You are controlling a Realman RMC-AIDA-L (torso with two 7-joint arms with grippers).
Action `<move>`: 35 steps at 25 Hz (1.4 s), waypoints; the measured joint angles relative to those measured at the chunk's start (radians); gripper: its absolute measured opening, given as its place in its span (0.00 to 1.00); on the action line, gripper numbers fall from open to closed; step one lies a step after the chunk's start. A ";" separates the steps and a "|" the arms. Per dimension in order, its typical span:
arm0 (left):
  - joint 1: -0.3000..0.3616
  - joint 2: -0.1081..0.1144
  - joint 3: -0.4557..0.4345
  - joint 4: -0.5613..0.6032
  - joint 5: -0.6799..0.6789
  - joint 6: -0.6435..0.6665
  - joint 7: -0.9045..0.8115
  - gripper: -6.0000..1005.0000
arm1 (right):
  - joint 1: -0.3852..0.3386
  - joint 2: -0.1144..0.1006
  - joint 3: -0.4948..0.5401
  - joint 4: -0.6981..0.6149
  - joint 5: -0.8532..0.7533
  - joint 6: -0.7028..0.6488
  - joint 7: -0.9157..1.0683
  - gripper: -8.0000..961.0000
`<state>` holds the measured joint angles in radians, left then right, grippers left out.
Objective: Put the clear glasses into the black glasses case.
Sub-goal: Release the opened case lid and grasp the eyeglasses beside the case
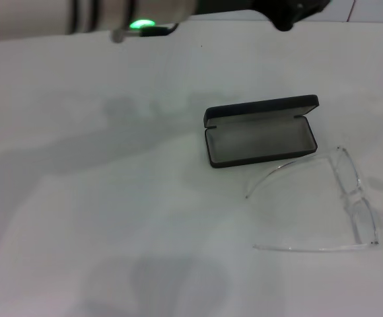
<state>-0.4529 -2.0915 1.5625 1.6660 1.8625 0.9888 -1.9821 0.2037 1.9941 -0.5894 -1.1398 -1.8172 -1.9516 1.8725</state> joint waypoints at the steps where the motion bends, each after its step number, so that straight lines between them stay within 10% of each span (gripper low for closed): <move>1: 0.008 0.000 -0.051 -0.007 -0.064 0.062 0.026 0.40 | 0.007 0.001 -0.029 -0.070 -0.025 0.022 0.073 0.81; 11: 0.047 0.001 -0.392 -0.189 -0.455 0.541 0.168 0.33 | 0.255 -0.014 -0.229 -0.388 -0.394 0.027 0.604 0.80; 21: 0.042 0.001 -0.411 -0.379 -0.503 0.609 0.342 0.33 | 0.585 0.013 -0.404 -0.069 -0.779 0.050 0.800 0.79; 35: 0.060 0.001 -0.415 -0.441 -0.518 0.625 0.417 0.33 | 0.673 0.021 -0.467 0.205 -0.843 0.214 0.808 0.68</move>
<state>-0.3924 -2.0907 1.1476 1.2255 1.3449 1.6140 -1.5648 0.8771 2.0148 -1.0563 -0.9345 -2.6605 -1.7379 2.6808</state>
